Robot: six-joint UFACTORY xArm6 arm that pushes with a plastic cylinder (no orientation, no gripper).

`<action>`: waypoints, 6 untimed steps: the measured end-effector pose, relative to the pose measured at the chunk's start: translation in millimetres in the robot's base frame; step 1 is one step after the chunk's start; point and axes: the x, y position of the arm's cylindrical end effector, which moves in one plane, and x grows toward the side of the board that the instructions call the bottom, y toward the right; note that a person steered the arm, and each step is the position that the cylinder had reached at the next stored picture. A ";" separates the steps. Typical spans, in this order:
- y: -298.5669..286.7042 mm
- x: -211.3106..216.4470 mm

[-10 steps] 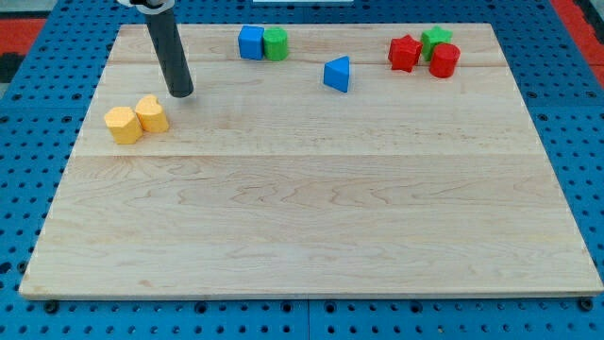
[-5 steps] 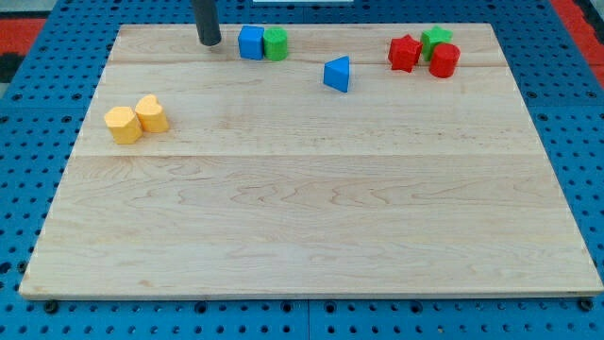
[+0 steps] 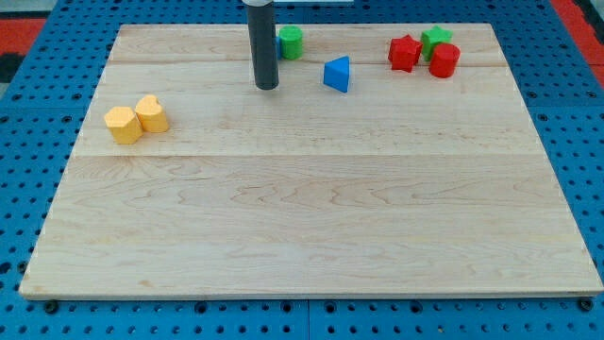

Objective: Push the blue cube towards the blue triangle

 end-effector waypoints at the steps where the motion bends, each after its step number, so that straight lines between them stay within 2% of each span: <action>1: -23.8 -49.3; 2: -41.5 -104.4; 3: -48.3 -119.3; 4: -12.3 -110.0; 5: 31.8 -63.7; 6: 47.6 -18.5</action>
